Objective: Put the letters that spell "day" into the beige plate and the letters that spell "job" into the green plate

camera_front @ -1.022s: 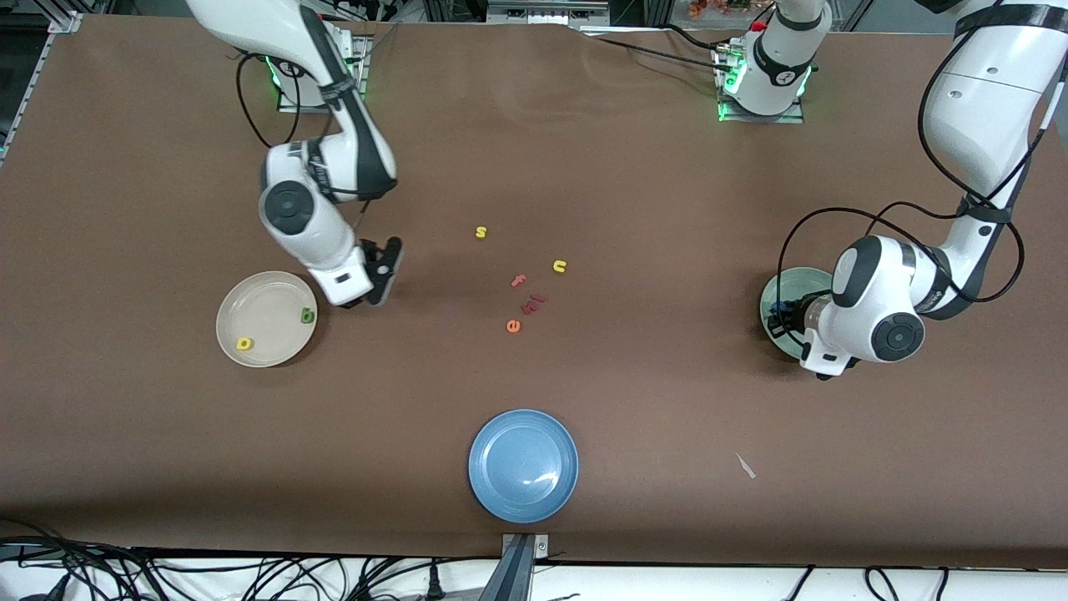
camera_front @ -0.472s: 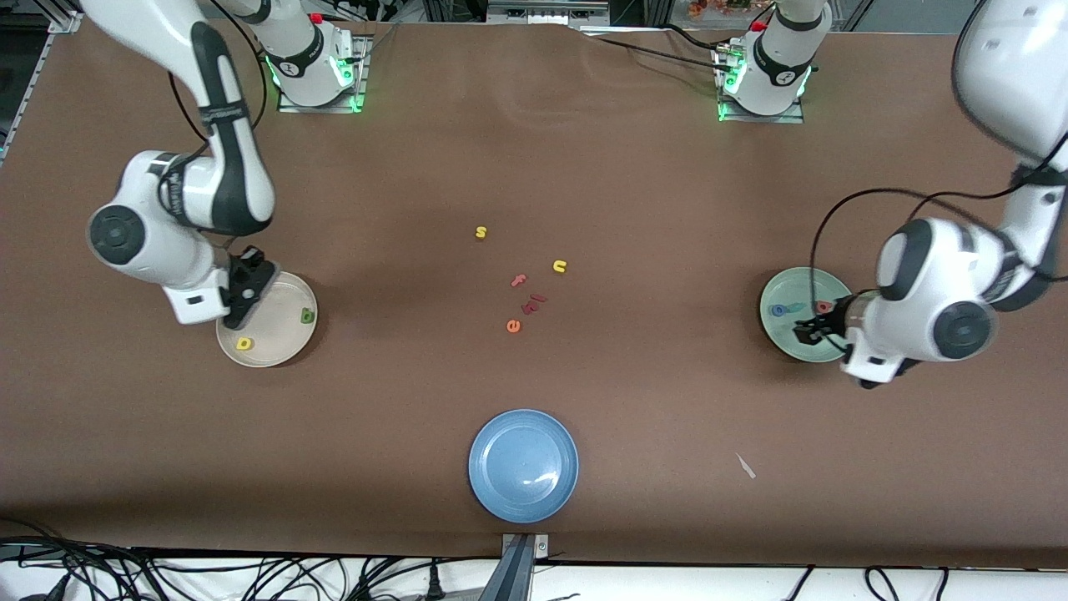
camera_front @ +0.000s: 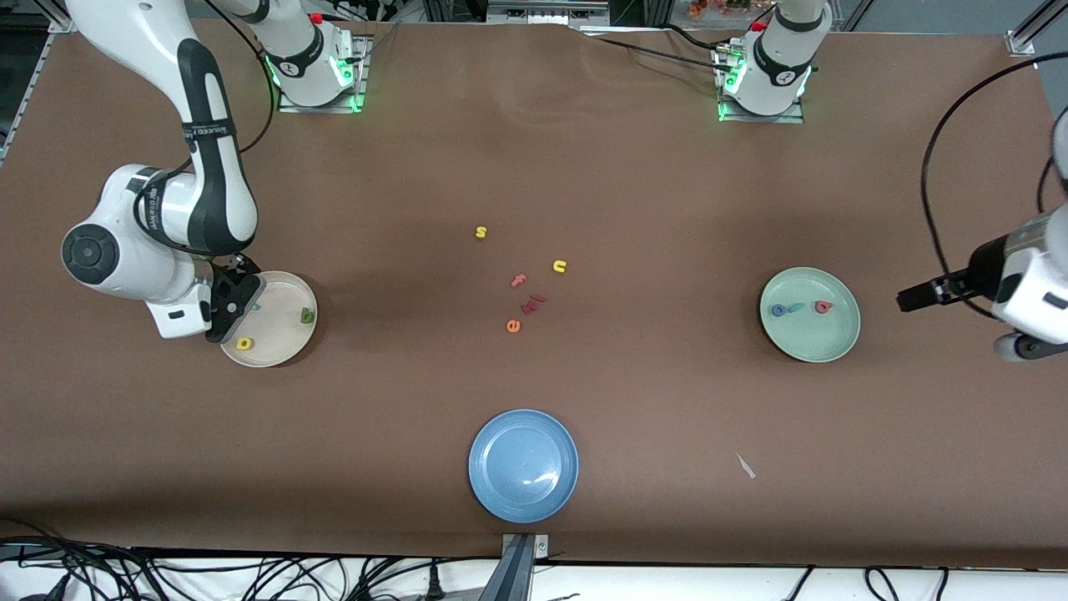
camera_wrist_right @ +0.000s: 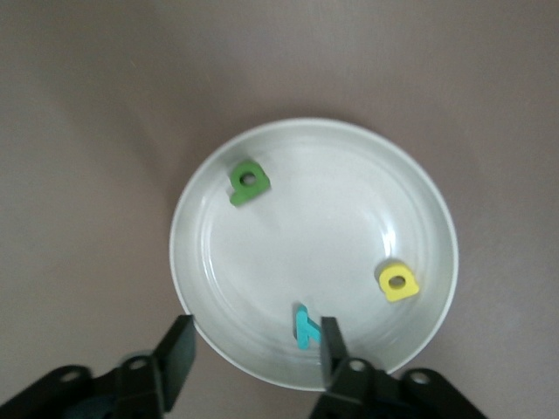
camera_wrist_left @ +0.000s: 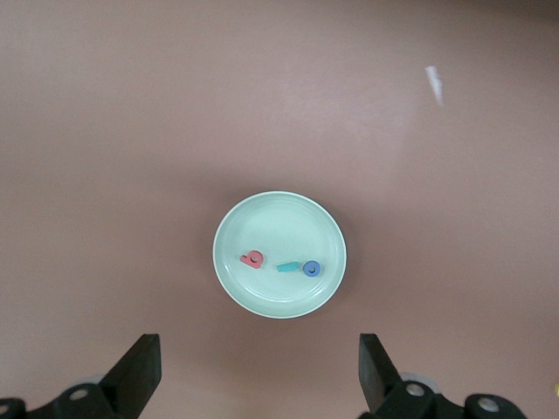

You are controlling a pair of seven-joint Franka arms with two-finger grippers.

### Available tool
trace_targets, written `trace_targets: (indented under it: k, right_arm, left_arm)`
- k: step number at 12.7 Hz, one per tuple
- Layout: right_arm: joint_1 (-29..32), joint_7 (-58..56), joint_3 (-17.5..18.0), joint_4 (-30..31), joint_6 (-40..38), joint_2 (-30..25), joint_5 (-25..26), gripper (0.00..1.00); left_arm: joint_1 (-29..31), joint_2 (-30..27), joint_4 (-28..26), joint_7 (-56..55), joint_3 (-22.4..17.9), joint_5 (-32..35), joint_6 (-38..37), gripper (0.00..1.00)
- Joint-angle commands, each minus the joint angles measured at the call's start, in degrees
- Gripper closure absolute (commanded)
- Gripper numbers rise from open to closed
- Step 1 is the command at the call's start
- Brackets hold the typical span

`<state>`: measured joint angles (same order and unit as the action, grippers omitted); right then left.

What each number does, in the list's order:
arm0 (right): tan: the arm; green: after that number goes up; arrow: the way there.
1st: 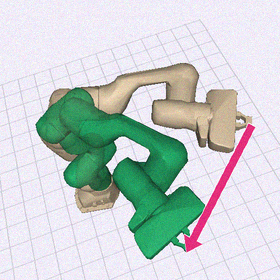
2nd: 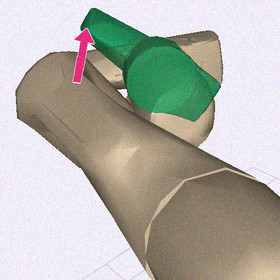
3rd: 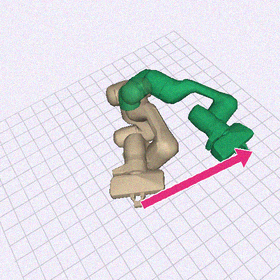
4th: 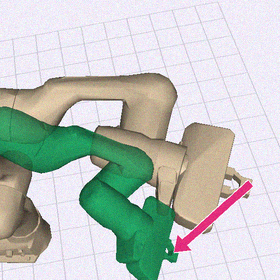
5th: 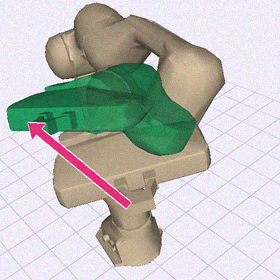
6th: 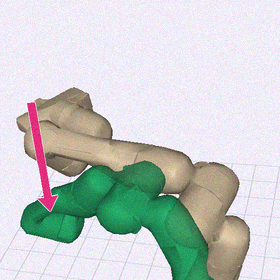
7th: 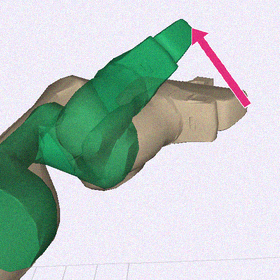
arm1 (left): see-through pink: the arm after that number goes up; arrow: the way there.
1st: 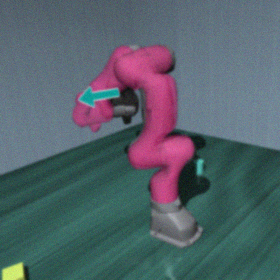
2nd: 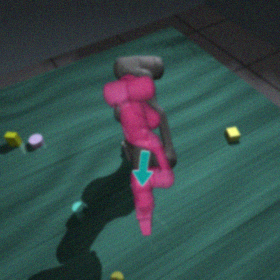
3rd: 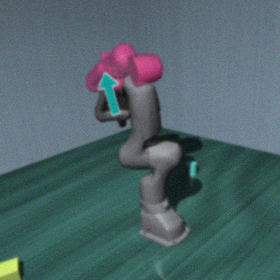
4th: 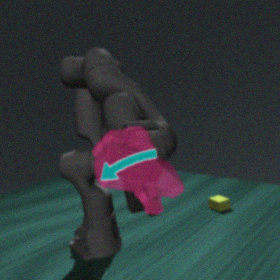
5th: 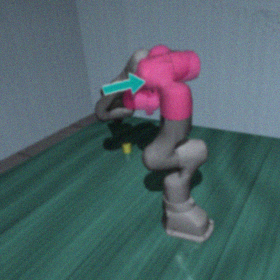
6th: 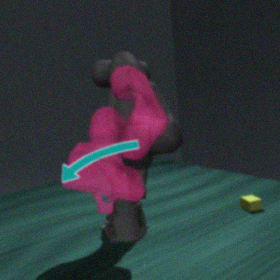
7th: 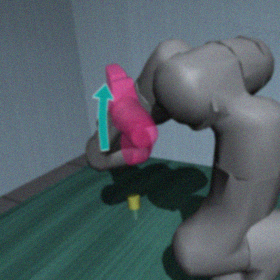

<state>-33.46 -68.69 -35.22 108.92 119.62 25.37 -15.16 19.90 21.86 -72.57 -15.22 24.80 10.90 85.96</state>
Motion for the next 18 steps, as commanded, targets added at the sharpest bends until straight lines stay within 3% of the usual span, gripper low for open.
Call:
trace_targets:
  k: [1,7,13,14,15,16,18]
  right_arm:
    - [0.3,-0.3,-0.1,-5.6,-5.5,0.6,-1.5,0.00]
    - [0.0,15.4,0.0,-13.4,-14.1,0.4,-1.5,0.00]
    - [-3.7,39.5,0.8,-15.5,-21.1,-2.8,-0.1,0.00]
    - [-2.5,45.8,4.6,-15.1,-21.0,-4.4,1.5,0.00]
    - [0.7,52.3,9.8,-14.2,-21.0,-7.2,5.3,0.00]
    - [6.0,59.0,18.0,-12.9,-21.1,-10.4,10.4,0.00]
    - [17.2,70.1,32.2,-8.2,-21.4,-17.8,15.3,0.00]
  left_arm:
    - [0.2,-0.6,4.2,9.0,0.0,-0.5,-3.3,0.00]
    - [-0.2,-3.7,4.1,8.7,0.2,-0.4,-3.6,0.00]
    - [0.9,-5.2,4.0,8.9,-1.9,-0.8,-4.9,0.00]
    - [-2.9,-5.9,4.0,9.3,-6.6,-1.1,-6.7,0.00]
    - [-8.2,-7.0,3.8,9.4,-13.8,-2.1,-7.0,0.00]
    - [-10.9,-8.7,2.8,9.4,-18.0,-4.6,-7.3,0.00]
    - [-11.9,-9.6,1.5,9.5,-18.6,-4.8,-8.1,0.00]
